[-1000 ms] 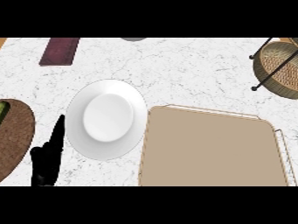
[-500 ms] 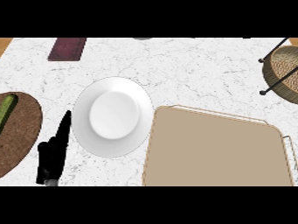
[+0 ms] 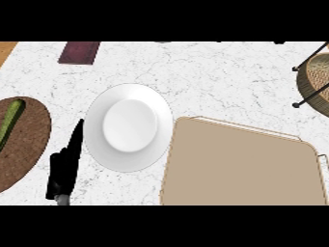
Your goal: Pick the cupcake from the tray and place it in the tiered basket
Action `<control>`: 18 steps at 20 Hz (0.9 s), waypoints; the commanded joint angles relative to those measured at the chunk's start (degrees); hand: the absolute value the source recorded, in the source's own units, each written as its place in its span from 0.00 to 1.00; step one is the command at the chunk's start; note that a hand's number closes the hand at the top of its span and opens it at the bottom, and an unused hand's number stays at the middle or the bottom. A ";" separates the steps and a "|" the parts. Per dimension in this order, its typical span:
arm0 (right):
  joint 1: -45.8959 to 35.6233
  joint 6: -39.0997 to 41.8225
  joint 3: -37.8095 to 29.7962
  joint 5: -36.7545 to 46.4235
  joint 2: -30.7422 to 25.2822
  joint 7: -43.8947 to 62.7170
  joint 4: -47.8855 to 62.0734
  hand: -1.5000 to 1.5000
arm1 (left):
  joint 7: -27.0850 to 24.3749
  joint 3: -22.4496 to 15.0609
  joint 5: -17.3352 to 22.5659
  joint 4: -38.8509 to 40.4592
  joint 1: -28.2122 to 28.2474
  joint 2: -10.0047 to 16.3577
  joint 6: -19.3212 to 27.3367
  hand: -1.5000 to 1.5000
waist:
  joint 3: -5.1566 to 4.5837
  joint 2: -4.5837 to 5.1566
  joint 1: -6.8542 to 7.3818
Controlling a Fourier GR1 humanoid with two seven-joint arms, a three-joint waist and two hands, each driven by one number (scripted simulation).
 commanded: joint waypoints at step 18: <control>-22.78 -14.53 15.17 16.55 18.33 0.72 17.53 1.00 | -0.01 -0.42 -1.86 1.91 0.30 -3.21 -0.24 0.50 | -0.11 0.21 -0.46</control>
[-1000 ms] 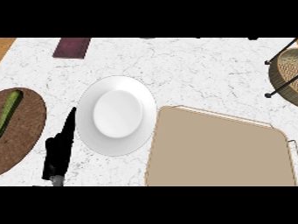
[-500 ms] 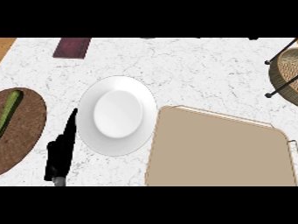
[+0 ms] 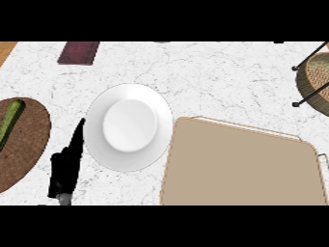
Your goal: Pick the cupcake from the tray and place it in the tiered basket
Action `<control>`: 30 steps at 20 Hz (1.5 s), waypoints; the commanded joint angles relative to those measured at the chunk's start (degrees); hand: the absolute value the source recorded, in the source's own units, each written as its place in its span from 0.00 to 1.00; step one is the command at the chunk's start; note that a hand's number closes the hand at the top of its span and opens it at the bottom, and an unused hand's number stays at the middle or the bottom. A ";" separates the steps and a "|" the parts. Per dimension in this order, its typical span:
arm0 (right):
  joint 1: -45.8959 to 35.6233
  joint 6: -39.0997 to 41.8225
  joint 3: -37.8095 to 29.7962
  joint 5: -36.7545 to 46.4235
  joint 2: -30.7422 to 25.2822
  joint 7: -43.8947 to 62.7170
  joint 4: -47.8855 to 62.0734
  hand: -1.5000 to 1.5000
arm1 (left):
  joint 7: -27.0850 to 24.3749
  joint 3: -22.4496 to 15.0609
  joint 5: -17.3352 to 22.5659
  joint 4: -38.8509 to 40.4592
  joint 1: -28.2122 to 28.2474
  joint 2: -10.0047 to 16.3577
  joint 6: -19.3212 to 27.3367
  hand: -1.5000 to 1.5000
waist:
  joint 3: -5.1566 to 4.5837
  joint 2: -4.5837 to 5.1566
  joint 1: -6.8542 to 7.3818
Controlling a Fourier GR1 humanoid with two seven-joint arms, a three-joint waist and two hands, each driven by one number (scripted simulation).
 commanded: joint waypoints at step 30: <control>-2.60 -3.09 -26.05 -21.47 -12.06 6.81 20.67 0.00 | 1.67 0.60 -0.48 -0.19 1.59 -1.34 -0.99 0.50 | 0.06 0.93 -0.47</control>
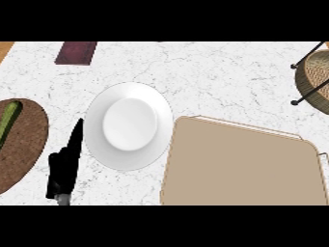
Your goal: Pick the cupcake from the tray and place it in the tiered basket
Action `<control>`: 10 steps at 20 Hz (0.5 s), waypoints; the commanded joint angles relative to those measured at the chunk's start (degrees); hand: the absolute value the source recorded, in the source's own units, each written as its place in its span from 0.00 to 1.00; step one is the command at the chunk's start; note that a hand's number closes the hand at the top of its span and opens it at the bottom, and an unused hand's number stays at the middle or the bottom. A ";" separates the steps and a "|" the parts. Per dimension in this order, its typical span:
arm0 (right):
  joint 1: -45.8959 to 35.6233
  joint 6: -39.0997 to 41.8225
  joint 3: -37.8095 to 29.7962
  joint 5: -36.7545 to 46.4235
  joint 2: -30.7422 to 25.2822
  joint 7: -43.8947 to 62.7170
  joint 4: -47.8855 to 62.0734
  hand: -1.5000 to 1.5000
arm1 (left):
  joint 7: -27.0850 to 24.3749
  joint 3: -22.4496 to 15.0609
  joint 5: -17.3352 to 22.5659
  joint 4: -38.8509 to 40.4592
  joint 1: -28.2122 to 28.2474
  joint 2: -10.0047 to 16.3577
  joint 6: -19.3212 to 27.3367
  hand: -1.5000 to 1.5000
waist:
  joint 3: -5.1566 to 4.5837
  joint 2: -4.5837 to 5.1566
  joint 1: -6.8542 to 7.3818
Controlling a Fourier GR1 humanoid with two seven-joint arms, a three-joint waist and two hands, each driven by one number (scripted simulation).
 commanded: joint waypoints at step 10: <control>15.21 13.31 -7.40 -6.44 -15.71 -0.83 5.45 0.00 | -1.17 0.66 1.10 0.60 4.28 -0.84 -0.12 0.50 | 0.43 0.10 -2.80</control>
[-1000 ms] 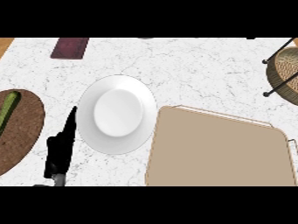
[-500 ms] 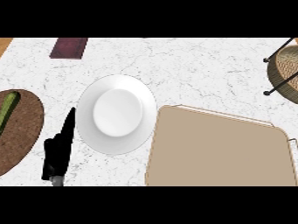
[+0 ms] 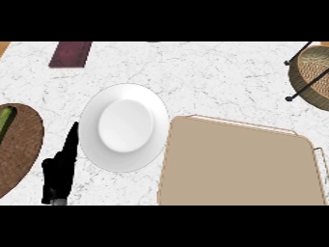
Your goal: Pick the cupcake from the tray and place it in the tiered basket
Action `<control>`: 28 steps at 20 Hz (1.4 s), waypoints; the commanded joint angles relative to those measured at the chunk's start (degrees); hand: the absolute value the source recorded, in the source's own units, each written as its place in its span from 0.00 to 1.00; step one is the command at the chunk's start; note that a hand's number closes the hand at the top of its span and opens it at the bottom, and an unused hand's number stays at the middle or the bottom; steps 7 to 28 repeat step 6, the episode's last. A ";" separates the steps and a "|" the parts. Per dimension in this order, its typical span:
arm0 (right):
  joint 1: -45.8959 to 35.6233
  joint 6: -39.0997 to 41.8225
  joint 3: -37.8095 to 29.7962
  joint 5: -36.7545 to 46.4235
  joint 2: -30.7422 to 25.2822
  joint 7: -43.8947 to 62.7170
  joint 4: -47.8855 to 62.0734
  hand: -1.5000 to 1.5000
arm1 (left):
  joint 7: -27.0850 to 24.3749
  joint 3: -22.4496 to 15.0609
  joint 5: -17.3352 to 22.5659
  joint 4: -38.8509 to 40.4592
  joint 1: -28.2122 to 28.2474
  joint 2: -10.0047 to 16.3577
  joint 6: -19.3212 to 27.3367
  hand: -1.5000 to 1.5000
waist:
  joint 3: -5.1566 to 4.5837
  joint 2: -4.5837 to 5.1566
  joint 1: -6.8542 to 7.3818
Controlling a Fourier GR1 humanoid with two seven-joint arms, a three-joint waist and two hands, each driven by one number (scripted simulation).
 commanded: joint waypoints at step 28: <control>9.01 10.44 -2.95 -2.88 -5.01 -3.16 1.97 0.00 | 0.17 0.30 1.37 -0.02 3.07 0.43 -1.53 0.50 | 0.19 -0.08 -1.21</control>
